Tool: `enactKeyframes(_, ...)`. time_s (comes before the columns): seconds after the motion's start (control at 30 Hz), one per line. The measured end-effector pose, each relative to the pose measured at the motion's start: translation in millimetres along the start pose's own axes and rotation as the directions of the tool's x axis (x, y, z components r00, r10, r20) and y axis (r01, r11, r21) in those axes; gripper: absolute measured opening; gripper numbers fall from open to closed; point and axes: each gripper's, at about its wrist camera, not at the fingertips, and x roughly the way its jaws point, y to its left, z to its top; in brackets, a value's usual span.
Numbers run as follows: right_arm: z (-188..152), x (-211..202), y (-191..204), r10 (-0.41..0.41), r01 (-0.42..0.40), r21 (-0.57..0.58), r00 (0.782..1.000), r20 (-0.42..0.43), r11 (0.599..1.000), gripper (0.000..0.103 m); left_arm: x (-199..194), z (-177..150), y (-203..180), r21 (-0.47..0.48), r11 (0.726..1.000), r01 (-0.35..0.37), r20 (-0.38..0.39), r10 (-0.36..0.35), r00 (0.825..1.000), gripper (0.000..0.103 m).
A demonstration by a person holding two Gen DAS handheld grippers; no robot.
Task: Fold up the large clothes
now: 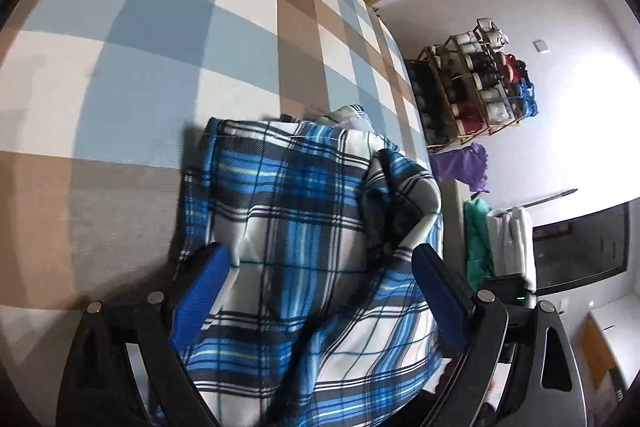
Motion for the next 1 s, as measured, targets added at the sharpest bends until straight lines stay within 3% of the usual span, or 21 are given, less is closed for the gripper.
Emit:
enactKeyframes(0.13,0,6,-3,0.077,-0.076,0.032,0.996,-0.041,0.997,0.072,9,-3,-3,-0.014,0.993,0.117,-0.059,-0.117,0.991,0.089)
enactKeyframes(0.2,-3,7,0,0.071,-0.07,0.018,0.996,-0.047,0.997,0.072,22,-9,-6,-0.037,0.978,0.205,-0.119,-0.208,0.971,0.089)
enactKeyframes(0.37,-6,7,5,0.047,-0.048,-0.012,0.998,-0.049,0.999,0.072,6,-12,-13,0.01,0.971,0.239,-0.106,-0.237,0.966,0.089)
enactKeyframes(0.47,-6,7,4,0.043,-0.044,-0.02,0.998,-0.052,0.999,0.072,-16,-7,-2,0.007,0.989,0.145,-0.017,-0.145,0.989,0.089)
enactKeyframes(0.63,-8,6,6,0.032,-0.033,-0.027,0.998,-0.052,0.999,0.073,-42,-4,20,-0.047,0.991,0.124,0.131,-0.117,0.984,0.09)
enactKeyframes(0.7,-9,6,6,0.033,-0.034,-0.026,0.998,-0.051,0.999,0.073,-36,-1,21,-0.064,0.992,0.11,0.143,-0.1,0.985,0.091)
enactKeyframes(0.8,-8,6,7,0.027,-0.029,-0.039,0.998,-0.053,0.999,0.074,-7,2,21,-0.086,0.988,0.125,0.058,-0.12,0.991,0.091)
enactKeyframes(0.87,-8,8,9,0.026,-0.029,-0.047,0.998,-0.057,0.998,0.074,2,0,7,-0.016,0.996,0.085,0.03,-0.085,0.996,0.091)
enactKeyframes(1.0,-4,12,8,0.076,-0.078,-0.035,0.994,-0.079,0.996,0.078,22,-3,-11,0.022,0.995,0.098,-0.066,-0.096,0.993,0.092)
